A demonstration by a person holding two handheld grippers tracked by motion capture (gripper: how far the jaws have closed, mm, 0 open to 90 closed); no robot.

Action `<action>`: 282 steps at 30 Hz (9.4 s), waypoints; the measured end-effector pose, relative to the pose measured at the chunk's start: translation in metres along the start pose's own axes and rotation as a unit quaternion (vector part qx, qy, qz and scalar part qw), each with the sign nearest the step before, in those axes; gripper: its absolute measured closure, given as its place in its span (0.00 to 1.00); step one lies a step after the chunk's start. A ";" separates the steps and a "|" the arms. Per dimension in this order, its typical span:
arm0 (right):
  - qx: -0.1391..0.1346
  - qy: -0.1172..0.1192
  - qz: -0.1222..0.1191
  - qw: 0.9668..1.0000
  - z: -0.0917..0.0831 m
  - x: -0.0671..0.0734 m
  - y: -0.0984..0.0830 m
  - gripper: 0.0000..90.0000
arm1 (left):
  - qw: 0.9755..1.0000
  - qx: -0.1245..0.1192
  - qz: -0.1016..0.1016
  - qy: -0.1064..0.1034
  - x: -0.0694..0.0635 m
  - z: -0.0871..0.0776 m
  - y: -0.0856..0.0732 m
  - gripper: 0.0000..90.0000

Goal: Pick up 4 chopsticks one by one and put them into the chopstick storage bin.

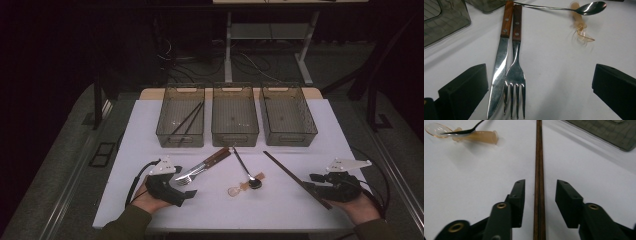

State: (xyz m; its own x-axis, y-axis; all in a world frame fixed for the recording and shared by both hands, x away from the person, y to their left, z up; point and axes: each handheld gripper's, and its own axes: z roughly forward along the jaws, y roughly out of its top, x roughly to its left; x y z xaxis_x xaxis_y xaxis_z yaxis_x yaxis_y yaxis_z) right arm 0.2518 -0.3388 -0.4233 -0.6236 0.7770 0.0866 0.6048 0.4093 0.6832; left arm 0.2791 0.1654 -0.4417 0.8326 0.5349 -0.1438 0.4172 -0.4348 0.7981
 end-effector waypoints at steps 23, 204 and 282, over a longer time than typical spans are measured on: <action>0.053 0.004 -0.003 0.999 0.012 -0.007 -0.004 0.89 | 1.000 0.002 0.001 0.002 0.000 0.000 0.000 0.00; -0.064 0.065 -0.009 0.996 0.115 0.073 0.243 0.94 | 1.000 -0.020 -0.003 -0.016 -0.004 0.003 0.001 0.00; -0.061 0.109 -0.035 0.992 0.125 0.066 0.241 0.40 | 1.000 -0.017 0.012 -0.015 -0.006 0.003 0.002 0.00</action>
State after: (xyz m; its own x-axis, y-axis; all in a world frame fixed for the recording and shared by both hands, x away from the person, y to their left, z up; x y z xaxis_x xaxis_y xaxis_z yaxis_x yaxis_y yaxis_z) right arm 0.4184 -0.1287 -0.3436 -0.7622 0.6214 0.1812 0.5003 0.3880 0.7740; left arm 0.2756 0.1595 -0.4411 0.8532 0.5021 -0.1413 0.3845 -0.4224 0.8208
